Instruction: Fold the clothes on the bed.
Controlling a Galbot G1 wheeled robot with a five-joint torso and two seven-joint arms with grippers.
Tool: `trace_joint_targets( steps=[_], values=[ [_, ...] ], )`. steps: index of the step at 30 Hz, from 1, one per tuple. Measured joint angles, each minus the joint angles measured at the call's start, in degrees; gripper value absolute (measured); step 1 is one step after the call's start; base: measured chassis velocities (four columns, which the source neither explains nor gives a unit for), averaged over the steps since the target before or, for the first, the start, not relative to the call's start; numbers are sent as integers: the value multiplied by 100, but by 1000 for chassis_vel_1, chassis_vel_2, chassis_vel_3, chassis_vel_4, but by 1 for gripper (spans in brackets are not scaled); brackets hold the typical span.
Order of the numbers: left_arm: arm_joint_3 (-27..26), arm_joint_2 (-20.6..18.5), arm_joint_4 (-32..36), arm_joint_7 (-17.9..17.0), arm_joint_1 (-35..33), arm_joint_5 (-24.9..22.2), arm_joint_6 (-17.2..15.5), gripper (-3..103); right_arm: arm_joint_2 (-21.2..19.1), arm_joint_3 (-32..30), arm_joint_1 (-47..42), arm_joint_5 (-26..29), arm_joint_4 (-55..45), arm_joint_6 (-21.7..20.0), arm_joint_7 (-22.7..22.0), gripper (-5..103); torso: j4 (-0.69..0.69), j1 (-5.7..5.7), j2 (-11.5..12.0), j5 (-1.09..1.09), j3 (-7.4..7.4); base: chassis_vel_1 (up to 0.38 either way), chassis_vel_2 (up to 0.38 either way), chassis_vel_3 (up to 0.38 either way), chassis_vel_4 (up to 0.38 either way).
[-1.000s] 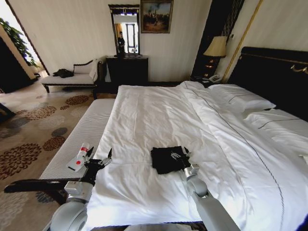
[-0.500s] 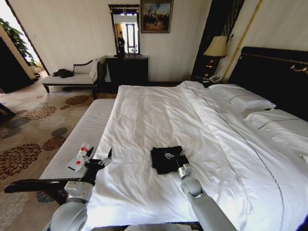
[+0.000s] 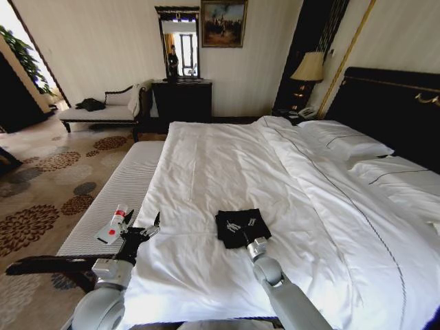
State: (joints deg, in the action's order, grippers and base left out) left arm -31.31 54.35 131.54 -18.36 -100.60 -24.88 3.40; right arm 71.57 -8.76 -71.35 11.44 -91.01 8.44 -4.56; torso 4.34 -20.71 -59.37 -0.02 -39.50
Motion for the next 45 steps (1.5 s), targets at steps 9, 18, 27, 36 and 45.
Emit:
trace_joint_targets(
  steps=[9, 18, 27, 36, 45],
  values=[
    [0, 0, 0, 0, 0, 0, 0, 100, -52, -42, -504, -156, -413, 79, -14, 100, 2, 0, -1, -2, 0, 0, 0, 0, 0],
    [0, 0, 0, 0, 0, 0, 0, 100, -9, -302, -528, -57, -347, 216, -12, 100, -3, -1, 0, -2, 0, 0, 0, 0, 0],
    [0, 0, 0, 0, 0, 0, 0, 100, -3, -570, -573, 243, -458, 387, -46, 100, -1, 0, 0, -2, 0, 0, 0, 0, 0],
    [0, 0, 0, 0, 0, 0, 0, 100, -119, -371, 166, 496, 74, 204, -221, 100, -2, 0, 0, 0, 0, 0, 0, 0, 0],
    [-1, 0, 0, -3, 0, 0, 0, 100, -337, -1093, -218, 607, -475, 195, -180, 100, 1, -1, 1, -1, 0, 0, 0, 0, 0]
  ],
)
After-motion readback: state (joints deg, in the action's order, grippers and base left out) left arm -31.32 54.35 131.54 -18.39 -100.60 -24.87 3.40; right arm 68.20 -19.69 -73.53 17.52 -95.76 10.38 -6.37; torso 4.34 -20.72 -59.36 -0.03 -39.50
